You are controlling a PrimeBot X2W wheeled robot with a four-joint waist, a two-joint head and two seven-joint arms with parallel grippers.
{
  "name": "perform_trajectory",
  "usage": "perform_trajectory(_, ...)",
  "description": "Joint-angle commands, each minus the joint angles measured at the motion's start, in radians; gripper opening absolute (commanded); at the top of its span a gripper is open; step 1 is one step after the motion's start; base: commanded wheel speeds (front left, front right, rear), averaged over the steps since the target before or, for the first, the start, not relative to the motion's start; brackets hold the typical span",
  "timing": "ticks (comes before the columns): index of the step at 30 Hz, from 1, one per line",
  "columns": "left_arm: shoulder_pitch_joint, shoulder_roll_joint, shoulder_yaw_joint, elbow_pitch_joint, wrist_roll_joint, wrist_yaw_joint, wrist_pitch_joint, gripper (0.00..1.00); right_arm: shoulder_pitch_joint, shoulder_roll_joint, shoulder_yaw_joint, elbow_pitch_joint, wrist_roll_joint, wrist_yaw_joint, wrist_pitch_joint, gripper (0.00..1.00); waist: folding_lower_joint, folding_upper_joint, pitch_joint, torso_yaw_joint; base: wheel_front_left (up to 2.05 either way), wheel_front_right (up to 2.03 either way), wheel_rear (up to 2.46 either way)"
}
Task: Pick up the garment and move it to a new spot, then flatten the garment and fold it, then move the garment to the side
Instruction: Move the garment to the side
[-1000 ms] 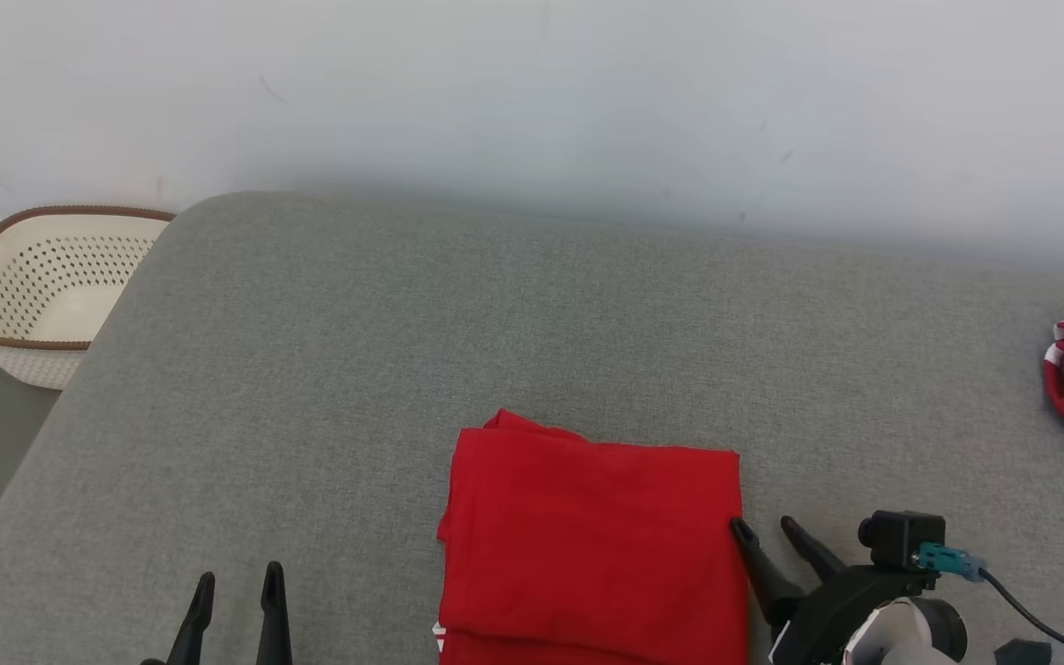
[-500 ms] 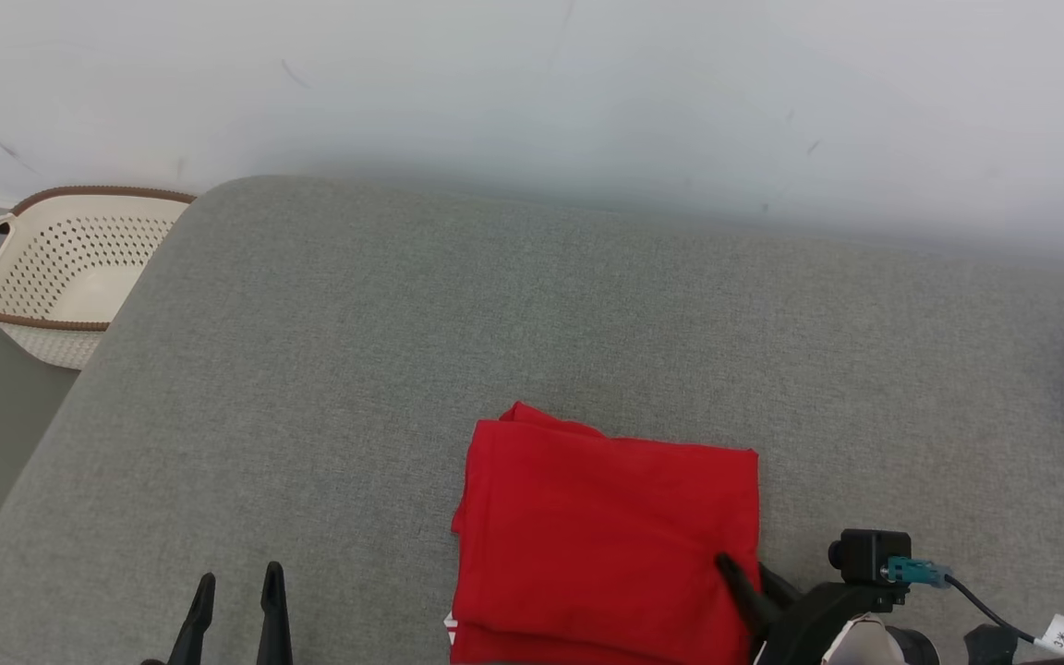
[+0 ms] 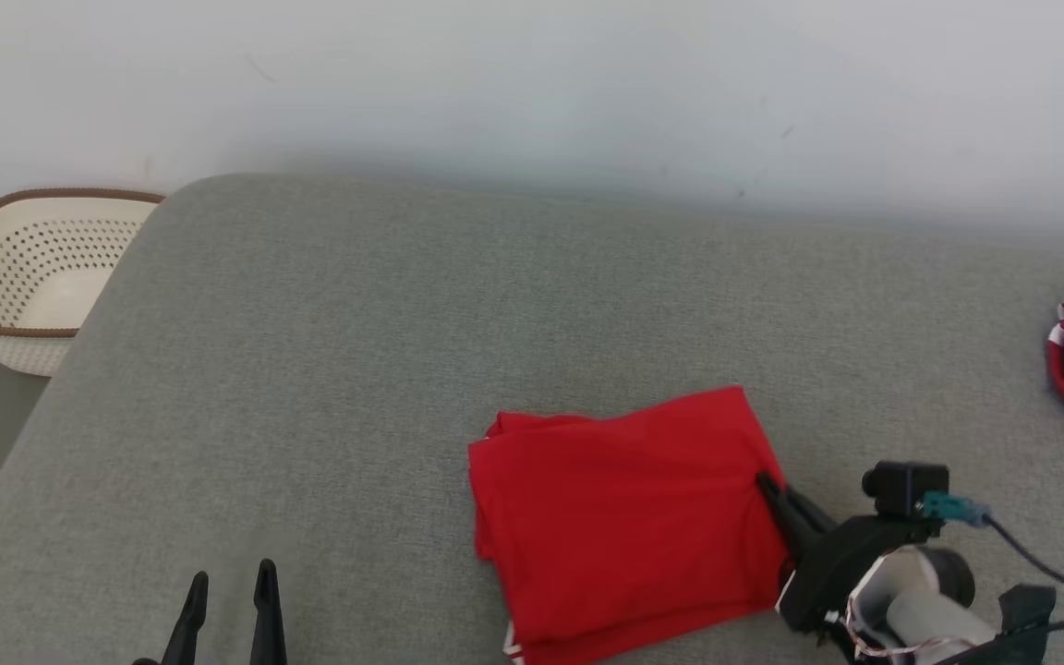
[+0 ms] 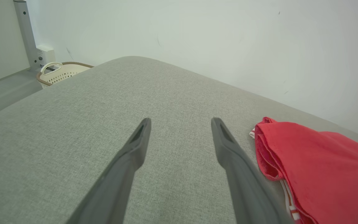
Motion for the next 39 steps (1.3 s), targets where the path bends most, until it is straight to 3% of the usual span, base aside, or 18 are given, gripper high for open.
perform_trajectory(1,-0.005,0.001,0.000,-0.003,-0.002,0.002,-0.004,1.00,-0.022,-0.020,-0.001,-0.001,-0.009,-0.001,-0.004,0.00,-0.0001,0.0000,0.005,-0.014,0.00,0.00,0.00)
perform_trajectory(22,-0.067,0.001,0.014,-0.036,0.028,-0.008,-0.004,1.00,-0.380,-0.209,-0.013,0.037,-0.036,-0.001,0.023,0.00,-0.0001,0.0000,0.140,-0.157,0.00,0.00,0.00)
perform_trajectory(39,-0.105,0.001,0.062,-0.106,0.104,-0.041,-0.004,1.00,-0.572,-0.339,0.007,0.128,-0.044,-0.001,0.037,0.00,-0.0001,0.0000,0.249,-0.217,0.00,0.00,0.00)
